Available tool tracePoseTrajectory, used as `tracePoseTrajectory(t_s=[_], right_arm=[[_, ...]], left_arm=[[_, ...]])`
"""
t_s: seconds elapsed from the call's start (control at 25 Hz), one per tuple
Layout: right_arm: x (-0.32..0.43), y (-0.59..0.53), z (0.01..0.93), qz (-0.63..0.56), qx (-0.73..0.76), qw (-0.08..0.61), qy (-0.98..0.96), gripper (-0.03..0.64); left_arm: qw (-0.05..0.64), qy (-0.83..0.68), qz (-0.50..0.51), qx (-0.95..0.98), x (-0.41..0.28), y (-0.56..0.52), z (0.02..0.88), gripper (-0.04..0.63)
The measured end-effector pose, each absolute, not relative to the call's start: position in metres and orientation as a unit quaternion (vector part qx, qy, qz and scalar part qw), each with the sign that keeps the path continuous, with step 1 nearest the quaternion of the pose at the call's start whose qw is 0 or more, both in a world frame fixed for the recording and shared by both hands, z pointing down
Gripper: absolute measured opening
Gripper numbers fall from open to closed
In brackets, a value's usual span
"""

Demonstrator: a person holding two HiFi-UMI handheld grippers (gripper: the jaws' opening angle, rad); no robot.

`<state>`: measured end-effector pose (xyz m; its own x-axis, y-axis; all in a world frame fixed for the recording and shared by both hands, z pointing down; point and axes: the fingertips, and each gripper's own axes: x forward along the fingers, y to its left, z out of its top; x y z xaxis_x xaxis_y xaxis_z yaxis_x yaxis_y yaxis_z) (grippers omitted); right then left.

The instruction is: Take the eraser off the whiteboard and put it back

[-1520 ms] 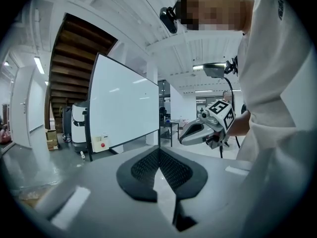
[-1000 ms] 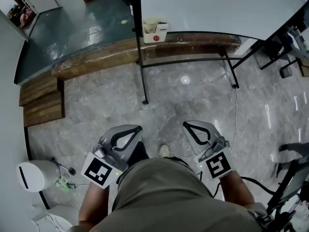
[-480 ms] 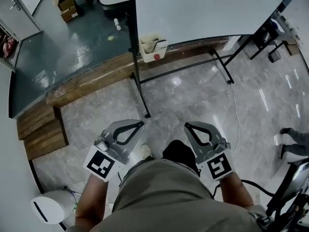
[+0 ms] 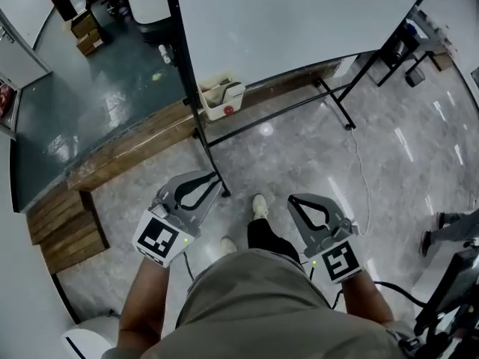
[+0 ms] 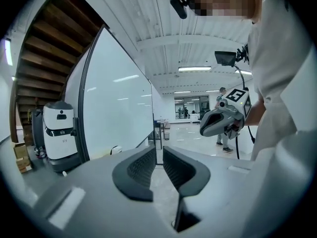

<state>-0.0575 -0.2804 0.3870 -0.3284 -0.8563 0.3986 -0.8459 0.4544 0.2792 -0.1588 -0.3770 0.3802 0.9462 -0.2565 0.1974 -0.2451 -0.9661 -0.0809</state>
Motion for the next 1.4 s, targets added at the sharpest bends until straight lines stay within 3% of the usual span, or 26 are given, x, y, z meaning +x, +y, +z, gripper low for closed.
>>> tracePoseTrajectory(t_s=[0.6,1.4], right_arm=[[0.050,-0.369,0.387,-0.001,0.520,0.247,-0.818,0.003],[0.136,-0.422,0.407,0.013,0.508,0.248,-0.825,0.003]], left_arm=[[0.048,0.149,-0.150,-0.976,-0.062,-0.506,0.400,0.127],[0.072,0.184,-0.256,-0.946,-0.011,-0.606,0.460,0.227]])
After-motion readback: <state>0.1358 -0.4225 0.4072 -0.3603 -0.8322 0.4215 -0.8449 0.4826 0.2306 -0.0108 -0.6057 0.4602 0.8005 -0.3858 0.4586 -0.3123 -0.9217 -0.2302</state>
